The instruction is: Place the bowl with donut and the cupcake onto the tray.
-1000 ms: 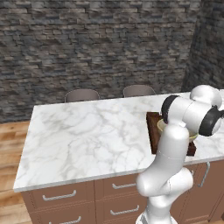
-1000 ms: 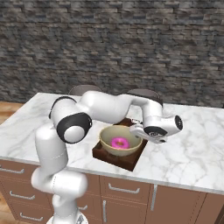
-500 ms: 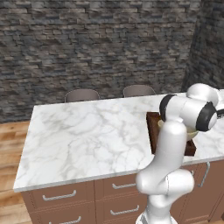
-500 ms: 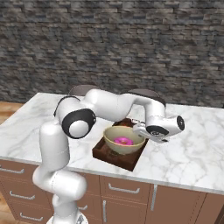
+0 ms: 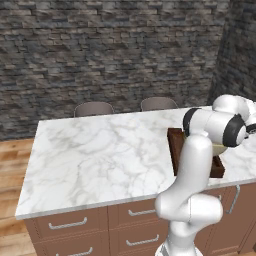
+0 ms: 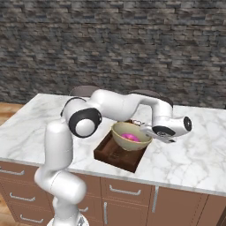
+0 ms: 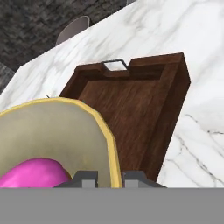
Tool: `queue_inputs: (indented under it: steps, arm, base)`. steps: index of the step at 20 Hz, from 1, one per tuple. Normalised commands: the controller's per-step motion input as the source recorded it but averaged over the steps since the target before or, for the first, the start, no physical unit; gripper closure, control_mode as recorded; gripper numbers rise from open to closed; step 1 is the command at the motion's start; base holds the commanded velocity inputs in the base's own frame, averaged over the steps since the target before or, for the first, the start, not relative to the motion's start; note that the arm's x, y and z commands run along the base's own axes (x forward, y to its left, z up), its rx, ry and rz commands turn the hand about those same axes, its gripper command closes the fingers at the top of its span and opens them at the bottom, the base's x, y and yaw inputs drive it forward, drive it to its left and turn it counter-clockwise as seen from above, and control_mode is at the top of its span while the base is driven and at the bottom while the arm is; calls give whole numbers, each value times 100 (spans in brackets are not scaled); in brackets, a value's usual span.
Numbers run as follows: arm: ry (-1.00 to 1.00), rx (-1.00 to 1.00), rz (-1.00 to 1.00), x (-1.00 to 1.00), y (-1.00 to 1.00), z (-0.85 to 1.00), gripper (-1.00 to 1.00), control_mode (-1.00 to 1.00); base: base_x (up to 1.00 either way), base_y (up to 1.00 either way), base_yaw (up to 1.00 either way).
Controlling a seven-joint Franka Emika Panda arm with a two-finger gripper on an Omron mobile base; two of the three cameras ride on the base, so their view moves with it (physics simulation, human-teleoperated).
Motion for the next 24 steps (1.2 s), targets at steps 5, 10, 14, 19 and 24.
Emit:
queue_inputs:
  steps: [5,10,14,19,24]
  arm:
    - [-13,-14,-1,-4,6,0,100,-100]
    - [-13,-18,0,-8,49,0,-100,-100]
    - [-8,-11,0,-10,44,-7,-100,-100]
    - [-9,-6,0,-16,10,-4,-100,-100]
    - [-12,-2,-1,-12,-2,37,-100,-100]
  base:
    - [0,0,0]
    - [0,0,0]
    - [0,0,0]
    - [0,0,0]
    - [0,0,0]
